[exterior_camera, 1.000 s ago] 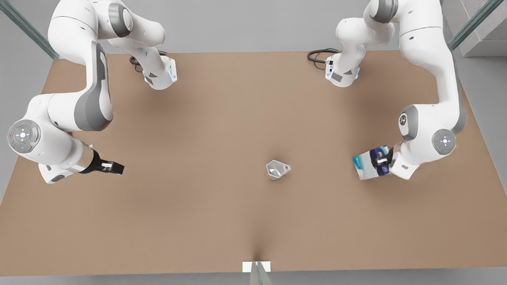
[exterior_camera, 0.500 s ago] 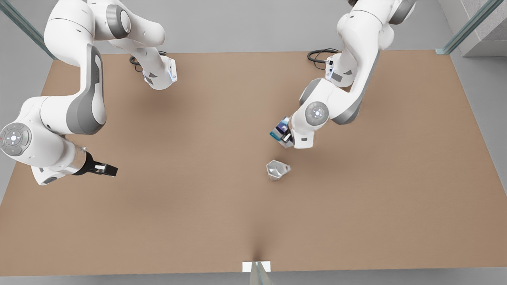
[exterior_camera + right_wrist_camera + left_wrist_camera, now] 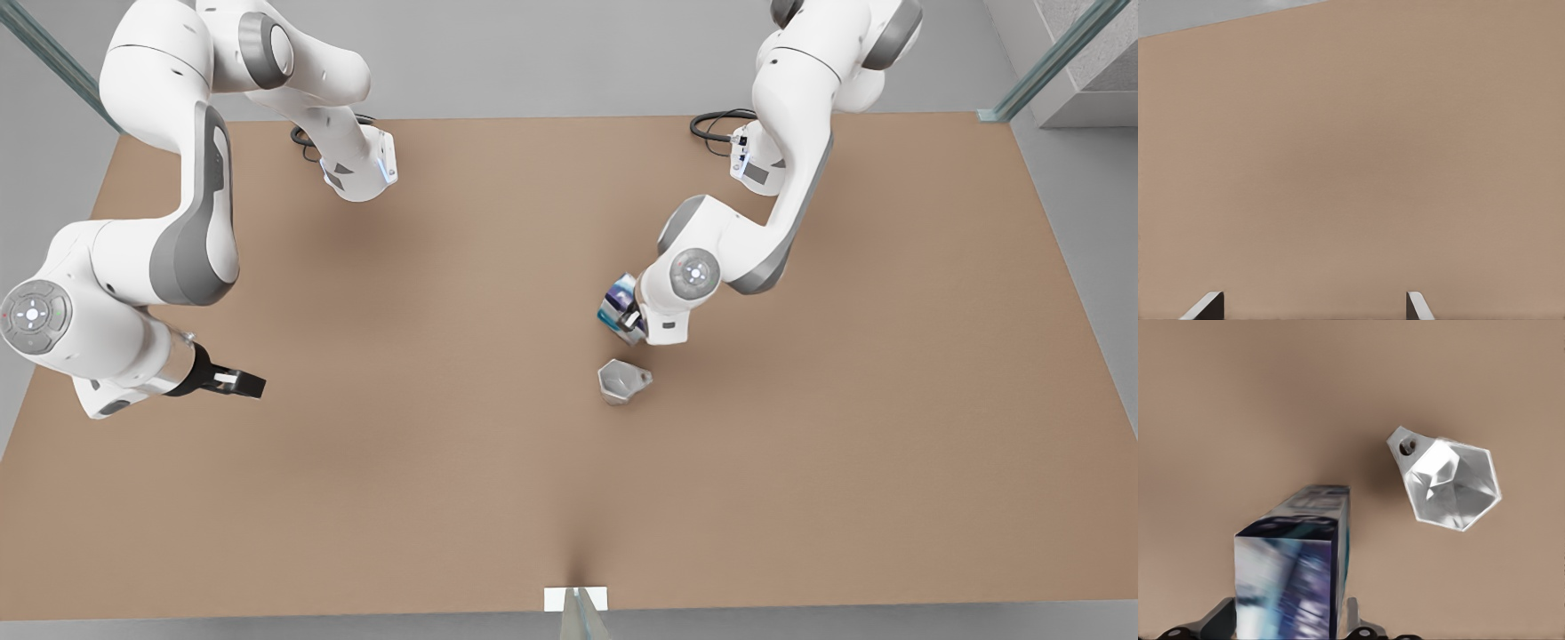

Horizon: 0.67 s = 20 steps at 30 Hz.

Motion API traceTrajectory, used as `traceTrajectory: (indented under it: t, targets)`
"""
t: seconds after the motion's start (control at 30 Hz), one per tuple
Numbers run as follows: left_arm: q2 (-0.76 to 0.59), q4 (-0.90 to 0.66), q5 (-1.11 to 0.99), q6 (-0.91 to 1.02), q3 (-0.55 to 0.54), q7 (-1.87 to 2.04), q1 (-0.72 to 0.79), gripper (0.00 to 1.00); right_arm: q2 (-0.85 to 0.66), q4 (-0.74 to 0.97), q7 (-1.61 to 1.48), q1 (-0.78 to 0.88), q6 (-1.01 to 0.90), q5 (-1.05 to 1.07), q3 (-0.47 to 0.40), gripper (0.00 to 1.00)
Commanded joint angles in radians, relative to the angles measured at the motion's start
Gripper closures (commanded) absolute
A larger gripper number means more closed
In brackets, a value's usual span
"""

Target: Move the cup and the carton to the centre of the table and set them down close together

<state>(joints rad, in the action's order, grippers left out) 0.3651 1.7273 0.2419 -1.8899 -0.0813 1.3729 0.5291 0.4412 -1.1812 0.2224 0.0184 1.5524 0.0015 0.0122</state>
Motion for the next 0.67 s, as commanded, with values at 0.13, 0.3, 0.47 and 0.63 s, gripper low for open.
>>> traceTrajectory:
  t: [0.13,0.3,0.47,0.63]
  targets:
    - [-0.012,-0.002,0.0,0.009,0.003,-0.003,0.0,0.0,-0.001,0.002,0.0,0.0,-0.002,0.005,0.0,0.0]
    - [-0.035,-0.087,-0.006,0.175,0.014,-0.002,-0.012,0.0,-0.002,0.005,0.0,0.002,-0.002,0.005,0.0,0.0]
    - [-0.088,-0.422,-0.218,0.563,0.321,-1.352,-0.322,0.0,-0.002,0.005,0.0,0.006,-0.002,-0.002,0.0,0.0]
    - [-0.08,-0.393,-0.283,0.42,0.288,-1.483,-0.357,0.0,-0.001,0.005,0.0,0.006,-0.002,0.003,0.002,0.0]
